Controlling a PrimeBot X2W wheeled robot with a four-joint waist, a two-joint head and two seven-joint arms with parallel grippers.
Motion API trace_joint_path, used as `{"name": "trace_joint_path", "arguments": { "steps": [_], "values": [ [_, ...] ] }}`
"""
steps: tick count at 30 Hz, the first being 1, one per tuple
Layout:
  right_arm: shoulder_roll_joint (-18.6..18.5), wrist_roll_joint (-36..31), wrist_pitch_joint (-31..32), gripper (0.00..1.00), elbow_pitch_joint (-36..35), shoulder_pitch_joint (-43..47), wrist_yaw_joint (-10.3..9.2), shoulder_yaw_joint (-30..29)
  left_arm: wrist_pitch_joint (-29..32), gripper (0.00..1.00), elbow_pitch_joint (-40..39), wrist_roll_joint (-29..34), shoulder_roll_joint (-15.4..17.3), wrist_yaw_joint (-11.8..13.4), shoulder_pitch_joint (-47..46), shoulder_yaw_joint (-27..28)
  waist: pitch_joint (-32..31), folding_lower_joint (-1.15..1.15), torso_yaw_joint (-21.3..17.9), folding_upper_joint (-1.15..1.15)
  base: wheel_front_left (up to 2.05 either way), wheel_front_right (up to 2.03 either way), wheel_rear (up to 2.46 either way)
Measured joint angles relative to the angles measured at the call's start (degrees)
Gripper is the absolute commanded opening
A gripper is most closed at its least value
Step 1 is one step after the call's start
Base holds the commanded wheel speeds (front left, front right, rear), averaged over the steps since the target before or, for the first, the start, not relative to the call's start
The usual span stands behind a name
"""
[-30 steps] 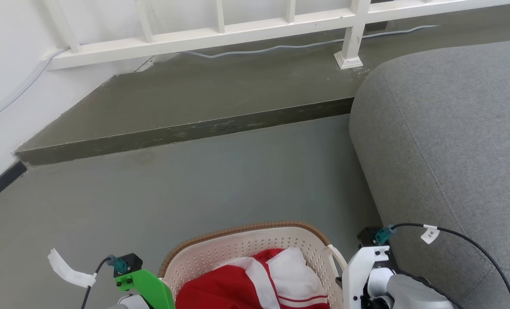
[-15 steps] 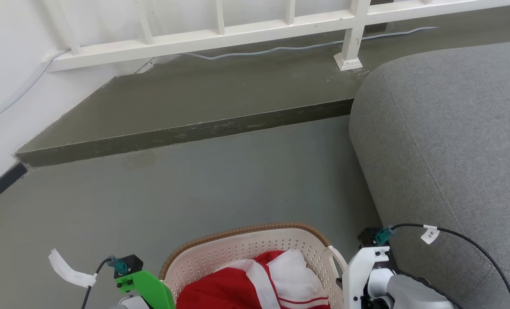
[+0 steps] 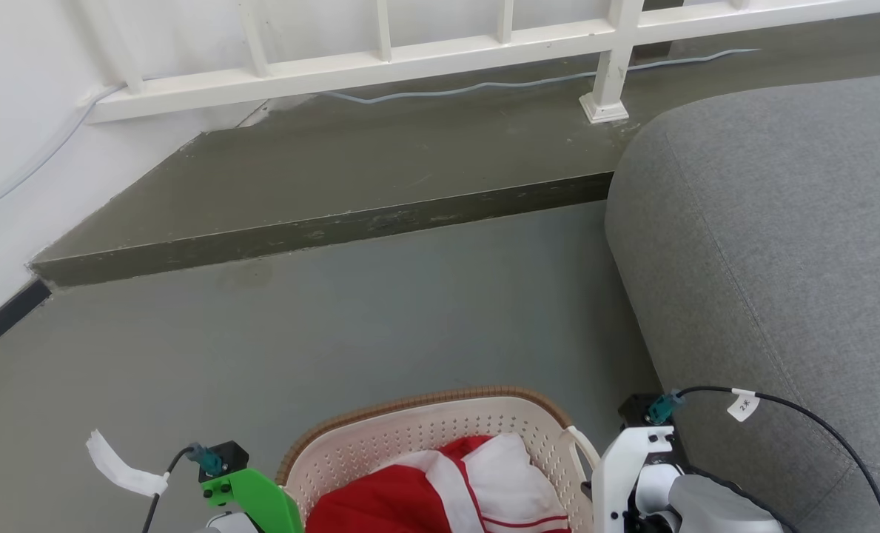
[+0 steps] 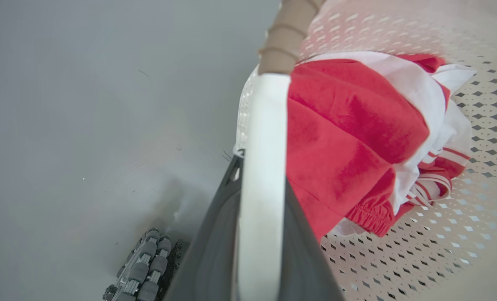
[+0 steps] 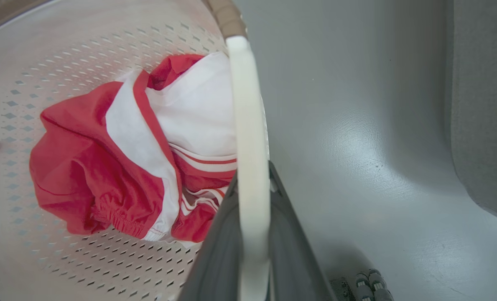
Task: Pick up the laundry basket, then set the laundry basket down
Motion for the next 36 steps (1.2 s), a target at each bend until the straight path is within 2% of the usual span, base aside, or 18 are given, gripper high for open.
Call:
{"name": "trace_joint_path", "arguments": {
  "steps": [17, 36],
  "values": [
    [-0.03, 0.24, -0.69, 0.0, -0.07, -0.38, -0.36, 0.36, -1.22, 0.0, -1.59, -0.33, 0.1, 1.19, 0.06, -0.93, 1.01, 0.0, 0.04, 0.0, 0.0, 0.0, 0.0],
    [-0.31, -0.65, -6.56, 0.0, -1.54, -7.76, -1.82, 0.59, -7.46, 0.0, -3.98, 0.79, 0.8, 2.74, -5.66, -2.12, 9.47, 0.0, -0.77, 0.0, 0.0, 0.0, 0.0]
  ]
}}
